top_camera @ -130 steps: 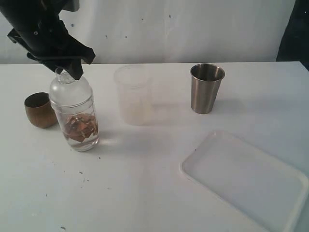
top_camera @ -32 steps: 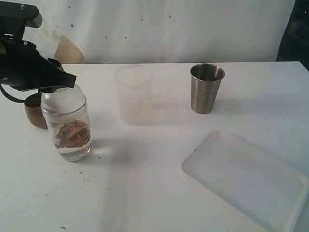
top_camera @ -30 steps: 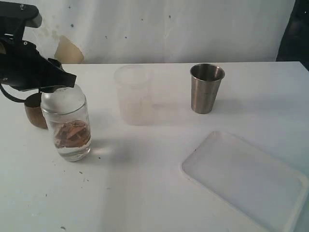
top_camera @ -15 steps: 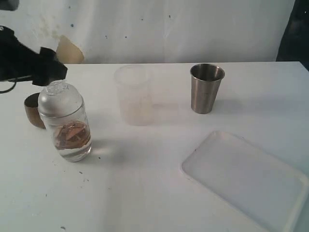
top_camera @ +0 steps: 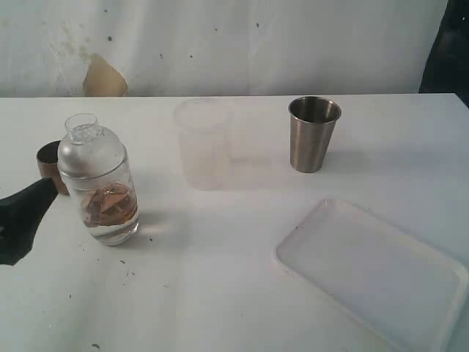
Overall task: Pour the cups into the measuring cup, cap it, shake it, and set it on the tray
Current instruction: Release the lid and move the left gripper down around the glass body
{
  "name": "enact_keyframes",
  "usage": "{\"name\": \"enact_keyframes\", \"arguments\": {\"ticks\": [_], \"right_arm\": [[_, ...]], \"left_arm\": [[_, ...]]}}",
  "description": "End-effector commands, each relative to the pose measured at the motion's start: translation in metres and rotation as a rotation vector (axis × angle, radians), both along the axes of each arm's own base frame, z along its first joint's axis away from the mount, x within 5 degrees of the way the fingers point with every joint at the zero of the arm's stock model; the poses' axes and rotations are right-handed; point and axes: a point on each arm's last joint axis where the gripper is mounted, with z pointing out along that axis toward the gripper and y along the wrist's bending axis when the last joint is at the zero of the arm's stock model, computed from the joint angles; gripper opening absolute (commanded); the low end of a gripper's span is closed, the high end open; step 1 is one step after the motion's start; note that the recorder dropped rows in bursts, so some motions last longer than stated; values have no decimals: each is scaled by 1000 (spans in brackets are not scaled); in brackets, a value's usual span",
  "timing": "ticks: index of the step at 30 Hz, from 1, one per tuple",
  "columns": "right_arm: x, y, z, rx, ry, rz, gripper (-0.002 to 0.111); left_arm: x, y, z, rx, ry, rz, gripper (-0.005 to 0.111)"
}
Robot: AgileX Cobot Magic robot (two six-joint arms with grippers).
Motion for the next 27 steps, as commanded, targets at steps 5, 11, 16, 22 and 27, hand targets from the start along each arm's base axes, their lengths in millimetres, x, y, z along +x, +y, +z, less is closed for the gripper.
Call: {"name": "enact_keyframes", "arguments": {"ticks": [5, 11, 16, 22, 27], "right_arm": [[0, 0, -1, -10, -8, 1, 0], [0, 0, -1, -10, -8, 1, 0], [0, 0, -1, -10, -8, 1, 0], [0, 0, -1, -10, -8, 1, 0], [0, 0, -1, -10, -8, 1, 0]], "left_arm": [[9, -9, -15, 57, -3, -62, 79], [20, -14, -34, 86, 28, -71, 79], [34, -21, -48, 90, 43, -78, 80], [60, -32, -63, 152, 75, -98, 80], [78, -39, -71, 165, 86, -96, 80]]}}
